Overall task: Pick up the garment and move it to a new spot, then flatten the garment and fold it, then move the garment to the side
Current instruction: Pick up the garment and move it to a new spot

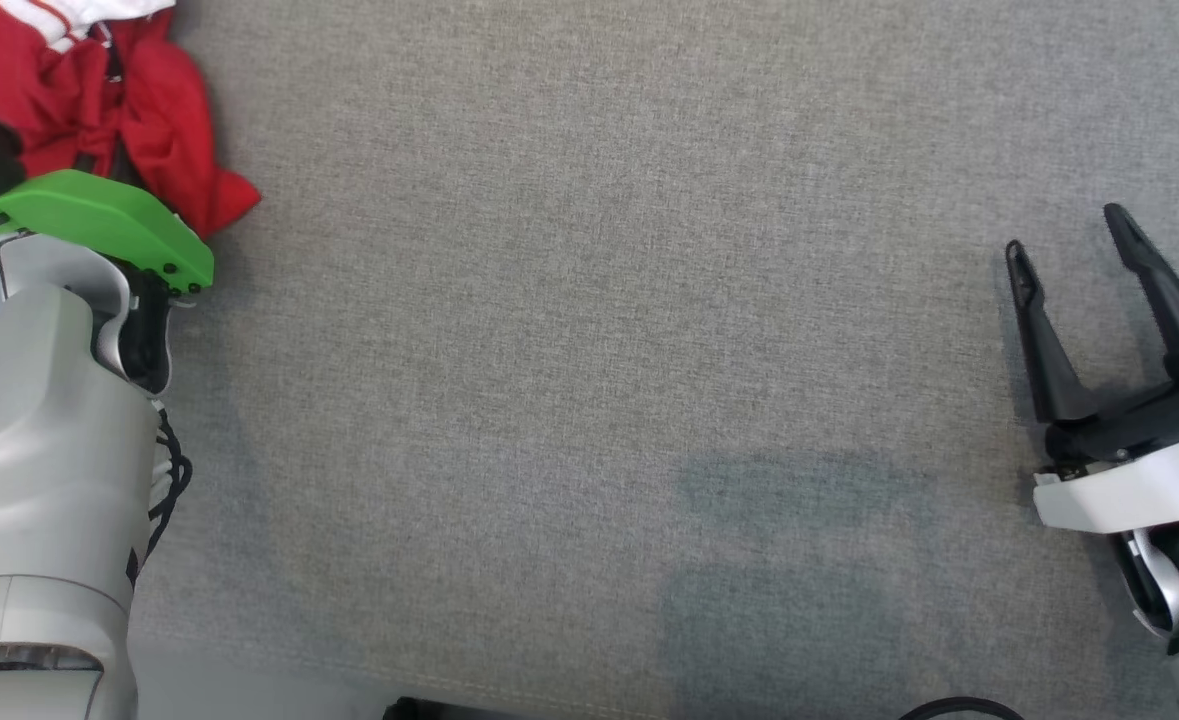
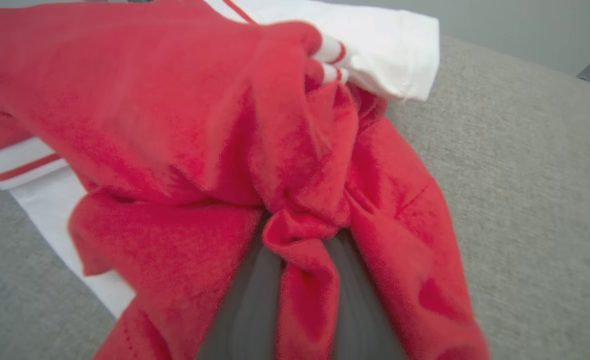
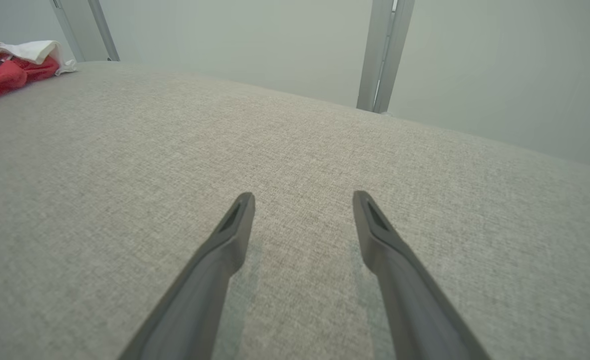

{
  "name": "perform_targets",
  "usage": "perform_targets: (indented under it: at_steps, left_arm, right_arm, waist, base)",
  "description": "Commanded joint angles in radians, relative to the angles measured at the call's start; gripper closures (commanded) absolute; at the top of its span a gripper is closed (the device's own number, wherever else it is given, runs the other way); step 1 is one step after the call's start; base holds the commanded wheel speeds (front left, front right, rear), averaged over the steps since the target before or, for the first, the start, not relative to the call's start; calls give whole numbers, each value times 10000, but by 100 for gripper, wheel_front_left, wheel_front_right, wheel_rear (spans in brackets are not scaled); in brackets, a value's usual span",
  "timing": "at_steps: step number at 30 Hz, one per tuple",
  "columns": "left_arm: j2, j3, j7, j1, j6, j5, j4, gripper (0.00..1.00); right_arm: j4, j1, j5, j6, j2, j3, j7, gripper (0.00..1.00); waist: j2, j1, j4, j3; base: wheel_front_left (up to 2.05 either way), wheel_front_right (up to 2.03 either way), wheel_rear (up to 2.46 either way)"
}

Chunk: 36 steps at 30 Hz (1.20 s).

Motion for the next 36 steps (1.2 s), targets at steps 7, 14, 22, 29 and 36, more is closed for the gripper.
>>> perform_targets:
  at_steps: [7,14,22,29,36]
  left_arm:
    - [735,-1406,-202,310,-35,-353,-1693,100]
    - [1326,-2464,561,323,-36,-1371,-4335,100]
    - [1382,-3095,2117,1181,74,-2316,-7997,100]
    - [386,-4318,3342,2414,600,-2772,-11055,100]
    - [-508,-6092,3326,3126,695,-1816,-11210,100]
  right_arm:
    - [423,86,87,-4,900,215,8,0]
    - [653,356,121,-4,1741,173,8,0]
    - [767,718,132,-4,2478,-143,6,0]
    - [769,858,151,-4,2781,-395,6,0]
    - [791,829,180,-4,2987,-425,6,0]
  waist:
    - [0,-2,-404,-1574]
    - [0,-2,-1094,-2466]
    - [0,-2,-2015,-3186]
    - [0,-2,-2767,-3297]
    - [0,-2,-3318,-3123]
  base:
    - [0,0,0]
    - [0,0,0]
    - [0,0,0]
    - [0,0,0]
    - [0,0,0]
